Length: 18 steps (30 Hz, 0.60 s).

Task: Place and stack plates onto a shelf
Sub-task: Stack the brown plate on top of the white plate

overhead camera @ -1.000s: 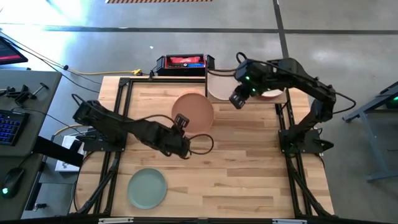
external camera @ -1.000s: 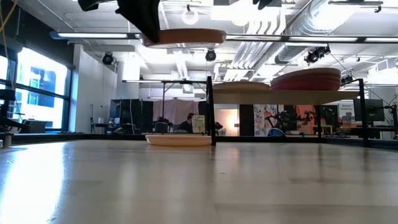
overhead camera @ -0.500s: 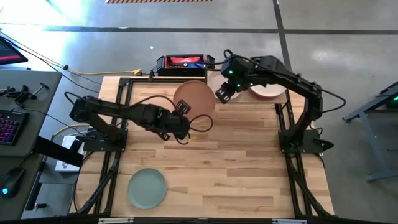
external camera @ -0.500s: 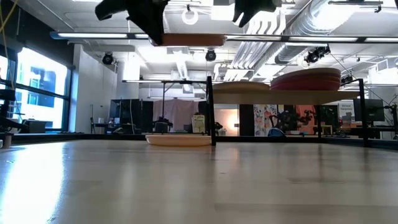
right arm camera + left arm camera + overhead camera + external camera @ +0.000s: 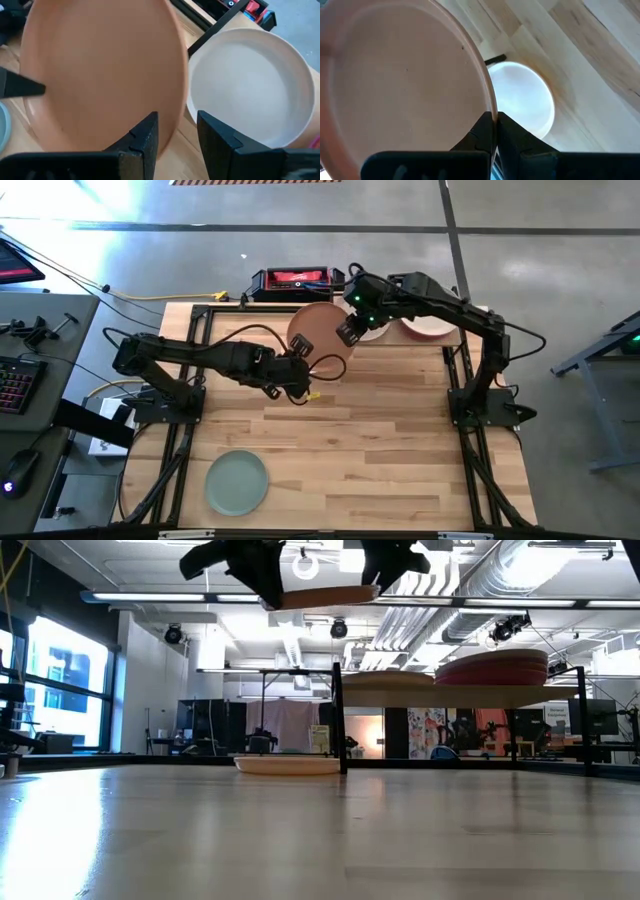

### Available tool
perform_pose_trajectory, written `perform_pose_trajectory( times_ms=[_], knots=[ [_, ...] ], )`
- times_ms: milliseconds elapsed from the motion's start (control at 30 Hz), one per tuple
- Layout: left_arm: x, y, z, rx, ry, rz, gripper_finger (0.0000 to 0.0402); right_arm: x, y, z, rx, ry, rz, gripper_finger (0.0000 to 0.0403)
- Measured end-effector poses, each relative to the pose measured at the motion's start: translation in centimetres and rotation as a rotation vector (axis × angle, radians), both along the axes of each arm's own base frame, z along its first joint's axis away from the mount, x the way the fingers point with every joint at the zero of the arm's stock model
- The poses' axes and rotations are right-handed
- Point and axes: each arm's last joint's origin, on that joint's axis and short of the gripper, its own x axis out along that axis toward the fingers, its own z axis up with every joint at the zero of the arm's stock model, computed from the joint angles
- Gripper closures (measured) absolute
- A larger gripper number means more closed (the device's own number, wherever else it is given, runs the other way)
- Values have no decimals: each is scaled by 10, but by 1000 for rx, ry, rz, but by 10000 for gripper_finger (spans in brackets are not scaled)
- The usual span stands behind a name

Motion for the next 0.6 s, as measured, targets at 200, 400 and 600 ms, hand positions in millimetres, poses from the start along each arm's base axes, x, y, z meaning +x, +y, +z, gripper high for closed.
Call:
perform_pose_trajectory(
  times_ms=[200,400,600],
  knots=[
    [0,0,0,9,-4,5,401,-1,-2,0,7,-7,-26,289],
    [6,0,4,11,-76,3,401,0,-2,0,15,-5,-22,309],
    [6,0,4,18,-66,-6,401,0,-2,-1,16,-3,-22,370]
  ],
)
